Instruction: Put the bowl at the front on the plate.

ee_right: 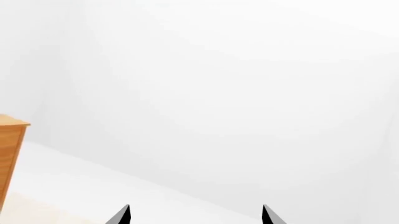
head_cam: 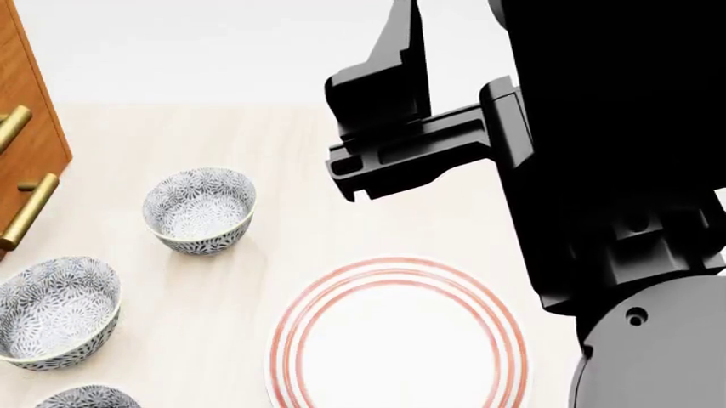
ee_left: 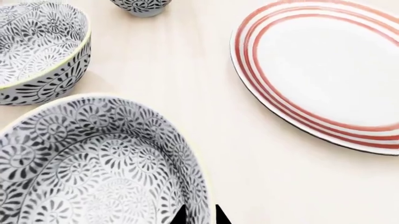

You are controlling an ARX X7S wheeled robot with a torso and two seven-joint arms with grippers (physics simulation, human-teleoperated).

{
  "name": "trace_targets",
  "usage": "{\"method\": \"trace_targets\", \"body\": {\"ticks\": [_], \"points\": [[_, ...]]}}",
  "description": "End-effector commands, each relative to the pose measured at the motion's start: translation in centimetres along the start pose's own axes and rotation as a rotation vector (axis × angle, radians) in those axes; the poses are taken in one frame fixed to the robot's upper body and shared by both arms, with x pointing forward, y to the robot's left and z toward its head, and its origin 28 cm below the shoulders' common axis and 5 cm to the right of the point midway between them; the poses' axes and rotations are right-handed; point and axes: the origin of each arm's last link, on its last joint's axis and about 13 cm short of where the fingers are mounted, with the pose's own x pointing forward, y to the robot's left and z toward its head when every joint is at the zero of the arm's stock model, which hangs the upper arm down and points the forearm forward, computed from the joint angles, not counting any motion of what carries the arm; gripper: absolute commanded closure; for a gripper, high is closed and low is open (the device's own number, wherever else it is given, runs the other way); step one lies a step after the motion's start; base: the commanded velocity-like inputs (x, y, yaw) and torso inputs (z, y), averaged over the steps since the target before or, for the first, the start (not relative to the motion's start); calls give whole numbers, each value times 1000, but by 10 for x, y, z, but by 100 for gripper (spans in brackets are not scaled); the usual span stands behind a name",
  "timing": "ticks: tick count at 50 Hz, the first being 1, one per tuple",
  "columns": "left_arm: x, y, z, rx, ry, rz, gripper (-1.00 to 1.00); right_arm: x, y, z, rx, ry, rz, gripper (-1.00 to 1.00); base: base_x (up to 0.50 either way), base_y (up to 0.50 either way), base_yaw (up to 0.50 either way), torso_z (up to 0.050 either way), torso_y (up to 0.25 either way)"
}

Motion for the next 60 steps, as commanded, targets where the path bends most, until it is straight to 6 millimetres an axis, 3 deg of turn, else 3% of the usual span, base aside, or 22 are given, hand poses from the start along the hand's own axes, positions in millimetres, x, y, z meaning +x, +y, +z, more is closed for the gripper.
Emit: {"method": "trace_targets", "body": {"ticks": [1,8,32,60], "points": [[-2,1,-1,31,-57,23,100,-2,1,0,3,-8,8,-100,0,0,0,0,0],[-4,2,7,128,-217,92,100,-2,1,-1,6,-11,10,-100,0,0,0,-1,0],[-12,3,21,297,-388,114,100,-8,1,-6,22,-16,-3,-100,0,0,0,0,0],[-21,4,48,305,-525,71,100,-13,0,-9,30,-16,-20,-100,0,0,0,0,0]]}}
